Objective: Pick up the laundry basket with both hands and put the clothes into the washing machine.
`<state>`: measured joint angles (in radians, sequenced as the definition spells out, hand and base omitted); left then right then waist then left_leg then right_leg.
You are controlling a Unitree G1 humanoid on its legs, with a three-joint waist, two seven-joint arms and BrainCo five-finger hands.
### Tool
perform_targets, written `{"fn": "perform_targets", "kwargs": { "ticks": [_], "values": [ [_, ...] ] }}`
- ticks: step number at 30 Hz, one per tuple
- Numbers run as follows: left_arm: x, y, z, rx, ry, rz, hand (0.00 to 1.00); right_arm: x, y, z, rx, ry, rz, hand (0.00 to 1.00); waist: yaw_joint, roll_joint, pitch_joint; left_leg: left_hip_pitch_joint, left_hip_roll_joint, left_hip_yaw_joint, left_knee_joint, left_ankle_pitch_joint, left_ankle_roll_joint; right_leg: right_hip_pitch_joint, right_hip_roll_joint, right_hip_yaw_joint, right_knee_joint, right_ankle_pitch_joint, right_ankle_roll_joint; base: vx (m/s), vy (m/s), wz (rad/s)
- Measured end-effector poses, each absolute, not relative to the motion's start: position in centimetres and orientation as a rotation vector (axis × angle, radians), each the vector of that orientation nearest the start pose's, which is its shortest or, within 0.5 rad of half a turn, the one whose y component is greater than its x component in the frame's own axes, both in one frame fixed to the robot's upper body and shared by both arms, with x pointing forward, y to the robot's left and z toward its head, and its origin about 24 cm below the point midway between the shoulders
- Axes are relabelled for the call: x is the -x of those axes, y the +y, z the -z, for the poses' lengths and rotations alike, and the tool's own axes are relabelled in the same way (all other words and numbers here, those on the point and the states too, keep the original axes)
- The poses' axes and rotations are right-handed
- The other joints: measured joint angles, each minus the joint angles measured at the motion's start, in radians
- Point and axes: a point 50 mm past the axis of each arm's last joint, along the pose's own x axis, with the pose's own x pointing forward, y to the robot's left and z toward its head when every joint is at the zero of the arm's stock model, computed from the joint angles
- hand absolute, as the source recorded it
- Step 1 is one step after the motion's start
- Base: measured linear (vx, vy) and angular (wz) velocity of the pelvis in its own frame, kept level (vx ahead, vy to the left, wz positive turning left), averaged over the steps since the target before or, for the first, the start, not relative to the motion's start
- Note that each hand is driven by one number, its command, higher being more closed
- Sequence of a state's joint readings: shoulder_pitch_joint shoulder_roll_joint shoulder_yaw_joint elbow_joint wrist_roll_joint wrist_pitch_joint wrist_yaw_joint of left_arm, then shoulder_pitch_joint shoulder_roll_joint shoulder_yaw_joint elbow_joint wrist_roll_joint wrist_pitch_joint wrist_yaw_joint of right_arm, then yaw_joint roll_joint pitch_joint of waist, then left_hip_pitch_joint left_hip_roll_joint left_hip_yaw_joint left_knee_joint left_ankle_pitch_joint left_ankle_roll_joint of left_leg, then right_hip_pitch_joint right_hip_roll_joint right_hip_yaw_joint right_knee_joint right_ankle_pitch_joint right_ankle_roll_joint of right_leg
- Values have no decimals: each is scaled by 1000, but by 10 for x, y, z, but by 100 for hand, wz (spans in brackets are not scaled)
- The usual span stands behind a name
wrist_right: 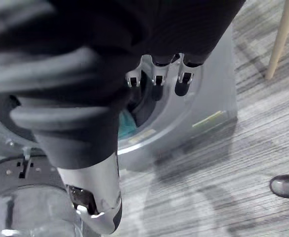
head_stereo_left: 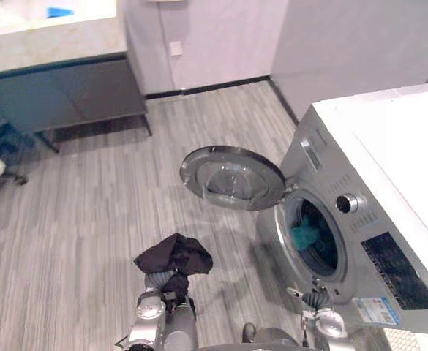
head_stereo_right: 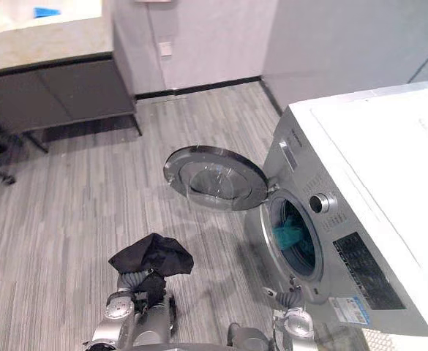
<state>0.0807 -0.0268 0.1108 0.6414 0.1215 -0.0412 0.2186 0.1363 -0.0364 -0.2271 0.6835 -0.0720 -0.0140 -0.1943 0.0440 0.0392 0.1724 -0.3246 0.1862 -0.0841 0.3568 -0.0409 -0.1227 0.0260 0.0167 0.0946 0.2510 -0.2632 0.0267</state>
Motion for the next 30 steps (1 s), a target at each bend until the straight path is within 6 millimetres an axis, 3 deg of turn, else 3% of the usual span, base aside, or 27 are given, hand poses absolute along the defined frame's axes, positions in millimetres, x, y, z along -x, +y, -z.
{"fn": "perform_targets", "kwargs": {
  "ticks": [3, 4, 5, 7, 9, 12, 14, 16, 19, 20, 21, 22, 24, 26, 27, 28, 29, 30],
  "values": [
    [-169, 188, 111, -174, 701, -288, 100, -123, -198, 131, 54, 867, 407, 0, -4, -86, -28, 27, -18, 165, 81, -114, 47, -56, -68, 128, 77, -20, 42, 238, 368, -125],
    [-167, 190, 111, -179, 705, -292, 100, -123, -195, 132, 52, 872, 401, 0, -4, -100, -37, 36, -16, 195, 87, -128, 52, -63, -74, 150, 78, -14, 51, 161, 321, -159],
    [-165, 193, 111, -188, 709, -294, 100, -124, -193, 132, 56, 876, 387, 0, -7, -98, -37, 58, -7, 261, 99, -157, 65, -79, -90, 169, 74, 8, 81, 106, 245, -136],
    [-167, 194, 111, -193, 704, -295, 100, -130, -191, 131, 58, 864, 375, 0, -3, -104, -43, 107, 18, 385, 77, -178, 79, -121, -107, 137, 69, 58, 99, 70, 241, -190],
    [-167, 202, 109, -216, 702, -301, 100, -141, -184, 130, 67, 855, 338, 0, -6, -113, -51, 168, 24, 517, 6, -163, 90, -171, -150, -51, 50, 112, 103, 29, 157, -188],
    [-171, 220, 107, -263, 704, -321, 100, -153, -182, 135, 99, 886, 290, 0, -27, -101, -54, 221, 25, 642, -84, -128, 85, -183, -194, -537, -44, 186, 13, 40, 61, -147],
    [-171, 226, 109, -280, 721, -325, 100, -155, -191, 134, 141, 889, 291, 0, -39, -83, -52, 255, 18, 668, -119, -116, 75, -165, -181, -579, -81, 222, 5, 49, -38, -94],
    [-168, 225, 111, -278, 735, -321, 100, -144, -205, 138, 176, 926, 309, 0, -56, -57, -43, 288, 31, 670, -92, -115, 72, -135, -167, -541, -92, 221, 7, 77, -81, -50],
    [-154, 223, 118, -272, 774, -319, 100, -134, -210, 142, 195, 957, 312, 0, -41, -44, -36, 258, 144, 641, 214, -115, 71, -82, -122, -447, -107, 201, 2, 69, -171, -96],
    [-149, 219, 121, -257, 792, -314, 100, -135, -214, 141, 204, 953, 318, 0, -28, -19, -27, 225, 200, 570, 359, -98, 96, -55, -87, -411, -106, 189, -12, 38, -70, -119],
    [-143, 212, 125, -243, 809, -293, 100, -134, -214, 141, 206, 956, 320, 0, -18, -14, -17, 160, 211, 447, 484, -112, 97, -44, -72, -349, -95, 160, -24, 31, 12, -114],
    [-143, 208, 126, -238, 813, -275, 100, -136, -215, 140, 205, 951, 323, 0, -18, -9, -15, 137, 194, 397, 501, -154, 83, -46, -69, -330, -85, 152, -26, 46, 53, -105],
    [-146, 195, 126, -225, 803, -231, 100, -139, -219, 138, 210, 941, 342, 0, -3, -15, -7, 85, 96, 261, 405, -209, 76, -49, -69, -251, -67, 142, -23, 61, 62, -102],
    [-148, 190, 125, -223, 794, -213, 100, -139, -219, 138, 215, 940, 350, 0, -1, -13, 0, 75, 40, 182, 275, -204, 69, -52, -67, -213, -45, 131, -6, 75, 151, -95],
    [-150, 187, 124, -218, 785, -204, 100, -139, -224, 137, 228, 937, 359, 0, -1, 4, 2, 91, 8, 119, 128, -175, 32, -79, -52, -177, -3, 110, 16, 77, 210, -92],
    [-152, 186, 123, -222, 778, -200, 100, -139, -224, 137, 229, 936, 361, 0, 1, 15, 7, 96, 4, 104, 123, -154, 38, -90, -48, -163, 20, 100, 28, 84, 235, -86],
    [-156, 189, 121, -230, 765, -201, 100, -142, -219, 137, 216, 931, 351, 0, 1, 4, 23, 94, -1, 132, 132, -165, 44, -116, -57, -140, 57, 85, 36, 93, 181, -48],
    [-162, 191, 116, -236, 736, -204, 100, -143, -214, 137, 202, 925, 346, 0, -9, -25, 28, 75, -15, 143, 146, -169, 51, -147, -76, -133, 97, 78, 51, 102, 185, -40]
  ]
}}
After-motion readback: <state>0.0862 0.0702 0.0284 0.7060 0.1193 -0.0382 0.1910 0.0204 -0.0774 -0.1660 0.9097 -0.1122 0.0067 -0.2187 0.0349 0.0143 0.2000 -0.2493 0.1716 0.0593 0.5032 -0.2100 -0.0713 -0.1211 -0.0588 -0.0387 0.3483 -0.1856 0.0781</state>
